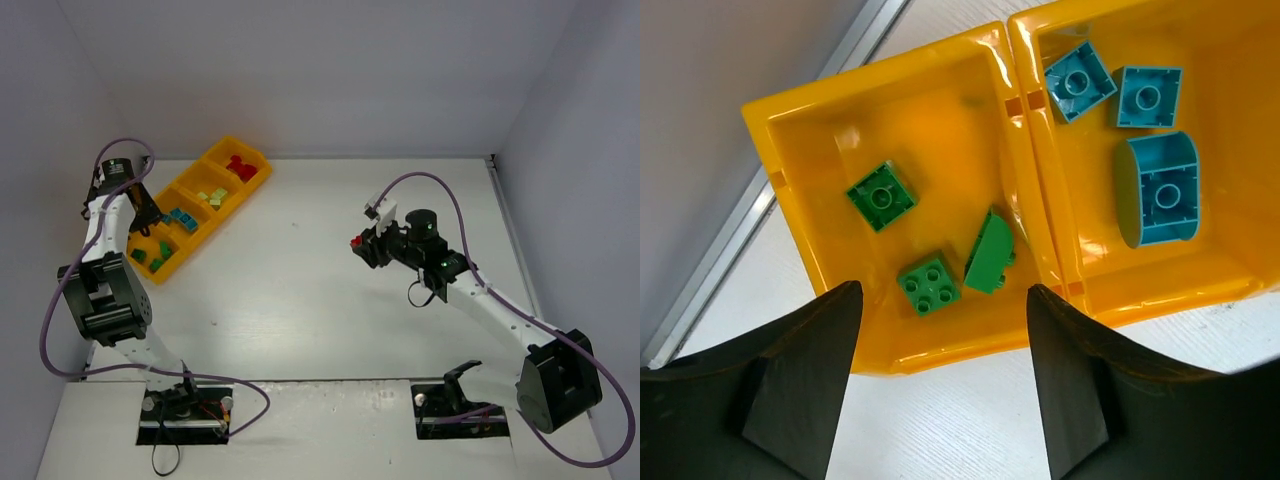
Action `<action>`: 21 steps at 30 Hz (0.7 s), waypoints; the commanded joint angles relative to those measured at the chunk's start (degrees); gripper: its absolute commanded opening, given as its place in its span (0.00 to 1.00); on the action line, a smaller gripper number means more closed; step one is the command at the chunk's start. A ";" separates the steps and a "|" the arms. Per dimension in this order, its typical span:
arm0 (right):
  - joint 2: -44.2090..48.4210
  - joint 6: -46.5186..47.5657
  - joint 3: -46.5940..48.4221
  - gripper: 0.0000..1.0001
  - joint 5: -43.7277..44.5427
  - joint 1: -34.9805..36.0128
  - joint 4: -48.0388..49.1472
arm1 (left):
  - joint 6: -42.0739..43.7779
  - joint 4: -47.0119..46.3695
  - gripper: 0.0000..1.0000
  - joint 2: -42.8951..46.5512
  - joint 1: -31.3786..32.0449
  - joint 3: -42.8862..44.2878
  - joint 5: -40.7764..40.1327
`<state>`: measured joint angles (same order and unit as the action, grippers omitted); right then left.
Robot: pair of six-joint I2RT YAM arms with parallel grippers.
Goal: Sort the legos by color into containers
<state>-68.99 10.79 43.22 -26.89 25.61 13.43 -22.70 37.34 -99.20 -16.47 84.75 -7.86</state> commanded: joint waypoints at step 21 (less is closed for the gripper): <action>3.60 6.35 5.47 0.07 -2.46 0.41 -0.07 | -4.09 -13.50 0.71 -4.15 37.91 16.33 67.52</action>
<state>-67.16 15.73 45.65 -28.05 25.61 11.51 -22.96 30.15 -103.92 20.47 98.89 49.47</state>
